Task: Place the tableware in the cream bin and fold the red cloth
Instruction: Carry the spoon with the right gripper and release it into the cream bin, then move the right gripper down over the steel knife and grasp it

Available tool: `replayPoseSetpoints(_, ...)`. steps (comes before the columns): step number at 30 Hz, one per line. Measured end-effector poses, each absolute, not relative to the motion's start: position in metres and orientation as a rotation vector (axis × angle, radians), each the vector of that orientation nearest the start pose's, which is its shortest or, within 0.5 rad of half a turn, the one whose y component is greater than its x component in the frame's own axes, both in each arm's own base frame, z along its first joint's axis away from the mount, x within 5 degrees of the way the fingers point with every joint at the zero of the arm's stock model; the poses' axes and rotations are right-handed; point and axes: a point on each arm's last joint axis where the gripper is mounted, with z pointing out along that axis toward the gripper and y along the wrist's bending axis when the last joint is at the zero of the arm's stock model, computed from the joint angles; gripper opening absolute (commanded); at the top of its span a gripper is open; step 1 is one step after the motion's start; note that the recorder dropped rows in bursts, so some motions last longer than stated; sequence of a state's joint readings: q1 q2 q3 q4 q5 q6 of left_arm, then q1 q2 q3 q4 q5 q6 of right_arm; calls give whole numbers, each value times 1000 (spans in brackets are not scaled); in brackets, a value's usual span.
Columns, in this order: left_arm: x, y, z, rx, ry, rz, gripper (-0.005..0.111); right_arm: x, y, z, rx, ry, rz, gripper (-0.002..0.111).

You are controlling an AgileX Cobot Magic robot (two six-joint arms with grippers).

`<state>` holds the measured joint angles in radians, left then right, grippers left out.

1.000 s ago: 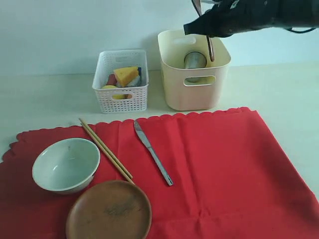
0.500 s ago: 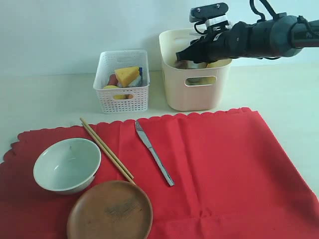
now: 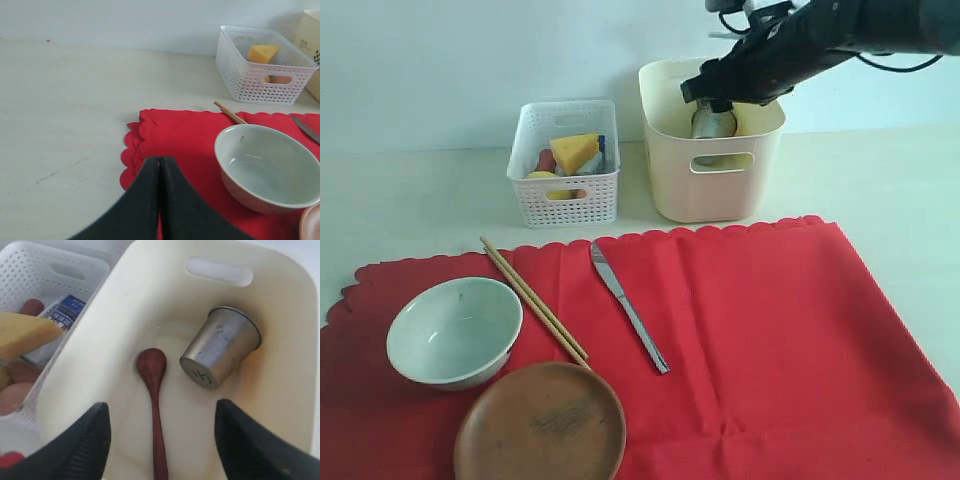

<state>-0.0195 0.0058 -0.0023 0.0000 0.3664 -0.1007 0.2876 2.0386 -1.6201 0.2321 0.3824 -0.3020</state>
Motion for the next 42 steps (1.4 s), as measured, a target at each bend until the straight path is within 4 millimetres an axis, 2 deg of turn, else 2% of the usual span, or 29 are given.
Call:
replayPoseSetpoints(3,53,-1,181,-75,1853,-84,1,432,136,260,-475,2212,202,56)
replayPoseSetpoints(10,53,-1,181,-75,1853,-84,1,368,116,284,-468,2181,189,56)
replayPoseSetpoints(14,53,-1,181,-75,1853,-84,1,333,106,280,-476,2207,184,56)
replayPoseSetpoints(17,53,-1,181,-75,1853,-84,1,315,101,272,-499,2243,181,56)
replayPoseSetpoints(19,53,-1,181,-75,1853,-84,1,306,104,264,-564,2284,180,56)
replayPoseSetpoints(22,53,-1,181,-75,1853,-84,1,292,120,249,-694,2353,204,56)
replayPoseSetpoints(25,53,-1,181,-75,1853,-84,1,278,159,226,-880,2401,256,56)
replayPoseSetpoints(28,53,-1,181,-75,1853,-84,1,273,187,199,-979,2449,280,56)
replayPoseSetpoints(30,53,-1,181,-75,1853,-84,1,278,212,177,-1026,2493,295,56)
replayPoseSetpoints(34,53,-1,181,-75,1853,-84,1,290,246,151,-1101,2538,307,56)
replayPoseSetpoints(37,53,-1,181,-75,1853,-84,1,302,259,141,-1128,2545,291,56)
replayPoseSetpoints(42,53,-1,181,-75,1853,-84,1,322,263,125,-1083,2579,152,55)
